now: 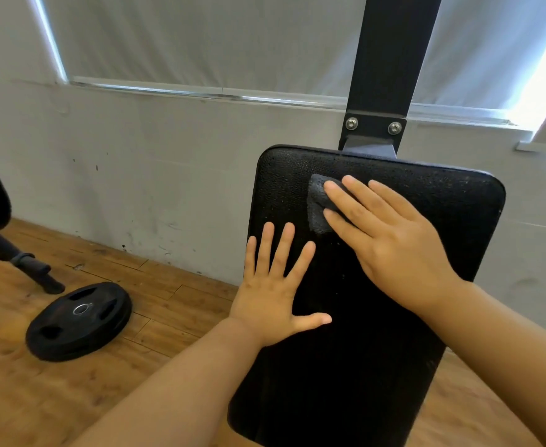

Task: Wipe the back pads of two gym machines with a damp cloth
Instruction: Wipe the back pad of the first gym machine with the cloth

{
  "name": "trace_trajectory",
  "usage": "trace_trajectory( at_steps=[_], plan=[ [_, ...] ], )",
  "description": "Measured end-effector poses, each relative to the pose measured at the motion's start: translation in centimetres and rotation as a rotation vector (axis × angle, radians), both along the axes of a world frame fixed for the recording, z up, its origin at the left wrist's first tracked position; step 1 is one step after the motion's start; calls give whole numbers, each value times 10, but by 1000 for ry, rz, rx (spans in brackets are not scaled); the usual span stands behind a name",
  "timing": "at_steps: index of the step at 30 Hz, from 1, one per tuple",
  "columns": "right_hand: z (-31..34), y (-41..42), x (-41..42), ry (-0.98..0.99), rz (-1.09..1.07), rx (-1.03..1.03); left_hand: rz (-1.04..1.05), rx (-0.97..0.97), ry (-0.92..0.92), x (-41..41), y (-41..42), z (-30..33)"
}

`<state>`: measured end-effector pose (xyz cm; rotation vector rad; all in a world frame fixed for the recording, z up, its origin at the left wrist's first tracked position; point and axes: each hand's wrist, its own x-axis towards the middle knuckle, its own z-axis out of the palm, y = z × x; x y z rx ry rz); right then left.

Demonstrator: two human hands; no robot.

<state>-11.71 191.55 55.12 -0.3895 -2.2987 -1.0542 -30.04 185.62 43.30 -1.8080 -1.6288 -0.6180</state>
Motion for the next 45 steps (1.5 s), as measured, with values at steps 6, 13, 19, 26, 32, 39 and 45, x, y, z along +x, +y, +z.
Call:
trace_trajectory(
  at_steps=[6, 13, 19, 26, 32, 39, 45],
  plan=[
    [-20, -15, -5, 81, -160, -80, 13, -9, 0, 4, -4, 5],
    [-14, -20, -10, 314, 42, -249, -158, 239, -151, 18, -8, 48],
    [-8, -20, 8, 434, 91, -412, -318, 264, 62, 37, 11, 89],
    [-21, -7, 44, 422, -172, -260, -321, 329, 140, 32, 23, 91],
    [-38, 8, 49, 350, -263, -123, -240, 471, 84, 6, 29, 113],
    [-41, 12, 46, 371, -269, -75, -152, 436, -132, -2, 17, 102],
    [-42, 14, 44, 384, -276, -47, -151, 368, -62, -8, 3, 80]
  ],
)
